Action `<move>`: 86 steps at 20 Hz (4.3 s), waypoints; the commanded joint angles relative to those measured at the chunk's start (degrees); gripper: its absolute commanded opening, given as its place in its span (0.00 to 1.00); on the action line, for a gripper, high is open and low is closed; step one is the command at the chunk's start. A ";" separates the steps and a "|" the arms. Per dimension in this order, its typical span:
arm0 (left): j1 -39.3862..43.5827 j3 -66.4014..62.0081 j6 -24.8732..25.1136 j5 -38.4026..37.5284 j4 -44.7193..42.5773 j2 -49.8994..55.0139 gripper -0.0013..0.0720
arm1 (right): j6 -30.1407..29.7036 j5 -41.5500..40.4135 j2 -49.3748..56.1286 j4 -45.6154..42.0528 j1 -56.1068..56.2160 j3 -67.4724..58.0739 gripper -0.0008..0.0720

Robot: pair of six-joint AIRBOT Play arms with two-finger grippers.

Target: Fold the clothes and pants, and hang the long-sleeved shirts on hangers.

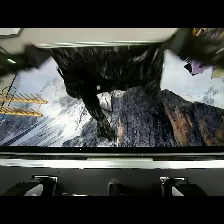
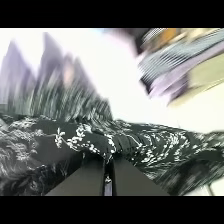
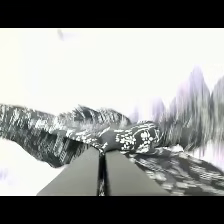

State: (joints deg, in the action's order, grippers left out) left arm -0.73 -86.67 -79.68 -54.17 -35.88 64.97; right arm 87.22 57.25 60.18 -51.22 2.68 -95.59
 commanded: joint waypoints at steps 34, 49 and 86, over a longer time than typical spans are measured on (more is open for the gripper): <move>7.78 -10.34 -8.07 11.91 -10.58 37.66 0.04 | 12.70 2.78 43.47 -23.98 0.02 -20.68 0.05; -9.70 -7.28 -10.36 -20.63 -29.57 25.20 0.86 | -0.11 31.32 33.09 -15.28 -20.68 -11.63 0.94; -12.76 33.59 -0.96 -11.67 -29.53 13.09 0.86 | -12.87 28.11 40.35 -2.99 -21.53 23.58 0.05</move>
State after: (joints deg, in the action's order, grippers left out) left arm -13.43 -55.70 -81.82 -66.04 -65.78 78.08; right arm 74.61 83.92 101.03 -55.55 -20.88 -72.16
